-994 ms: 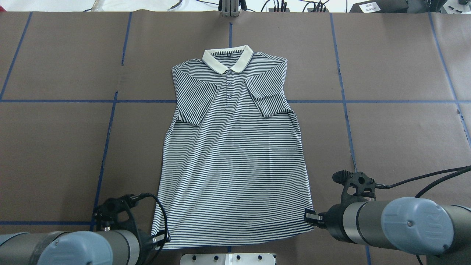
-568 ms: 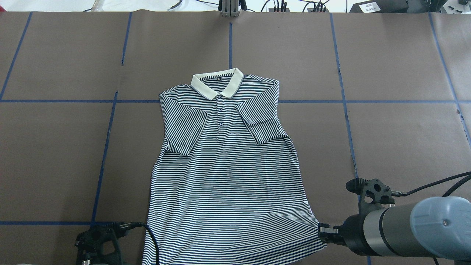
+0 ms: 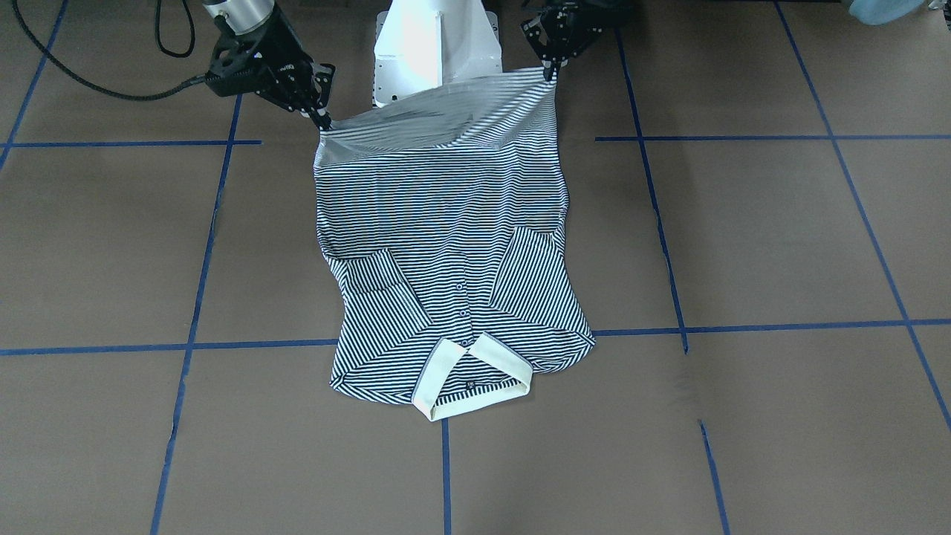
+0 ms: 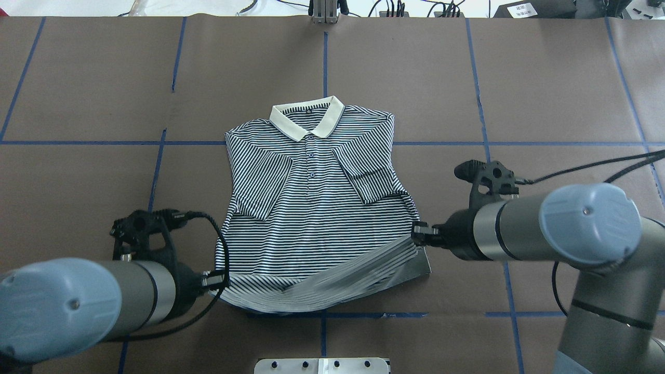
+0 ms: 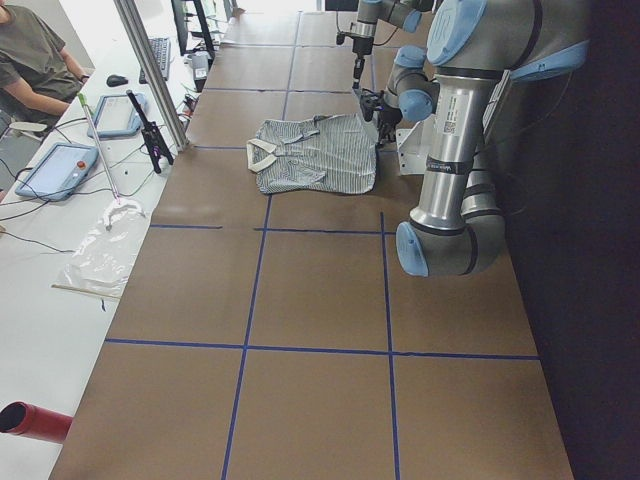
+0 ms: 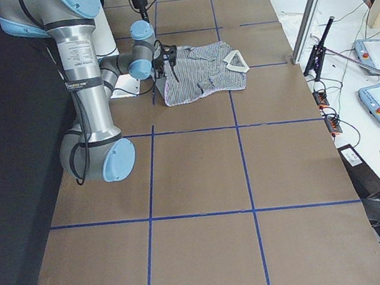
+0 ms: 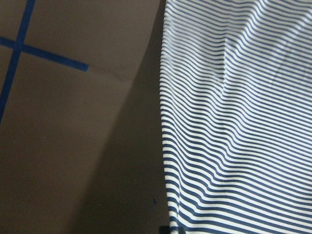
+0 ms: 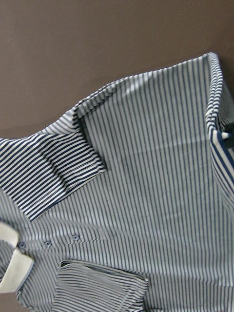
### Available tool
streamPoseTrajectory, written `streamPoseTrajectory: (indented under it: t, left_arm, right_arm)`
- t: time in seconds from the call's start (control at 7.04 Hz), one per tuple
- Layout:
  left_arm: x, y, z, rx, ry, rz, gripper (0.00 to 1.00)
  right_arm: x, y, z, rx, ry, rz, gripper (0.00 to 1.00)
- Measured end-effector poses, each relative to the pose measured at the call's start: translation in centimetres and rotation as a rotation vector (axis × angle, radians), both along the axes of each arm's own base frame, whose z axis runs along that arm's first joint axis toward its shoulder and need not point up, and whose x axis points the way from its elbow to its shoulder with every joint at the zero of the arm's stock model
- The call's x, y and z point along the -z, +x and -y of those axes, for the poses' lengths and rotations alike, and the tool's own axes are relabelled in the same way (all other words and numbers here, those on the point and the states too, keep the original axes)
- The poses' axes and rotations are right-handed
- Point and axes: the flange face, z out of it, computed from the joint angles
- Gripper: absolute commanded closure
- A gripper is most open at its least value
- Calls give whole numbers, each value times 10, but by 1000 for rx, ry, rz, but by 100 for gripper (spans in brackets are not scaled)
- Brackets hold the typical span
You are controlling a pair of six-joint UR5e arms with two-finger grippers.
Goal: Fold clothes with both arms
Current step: 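Lift the hem with both grippers and fold it toward the collar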
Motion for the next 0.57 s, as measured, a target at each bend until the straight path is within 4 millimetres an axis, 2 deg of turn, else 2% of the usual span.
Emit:
streamPoseTrajectory:
  t: [0.28,0.43,0.57]
  left_arm:
    - [-33,21,85,63,84,59,100]
    - [-51,26,118,90,108,72,100]
    - [-63,20,147,106,132,80,100]
  right_arm:
    - [3,-15,93,-76,91,-64,100]
    - [1,-22,129,-102,101,-96,100]
    - [3,-33,159,-123,97,-118,100]
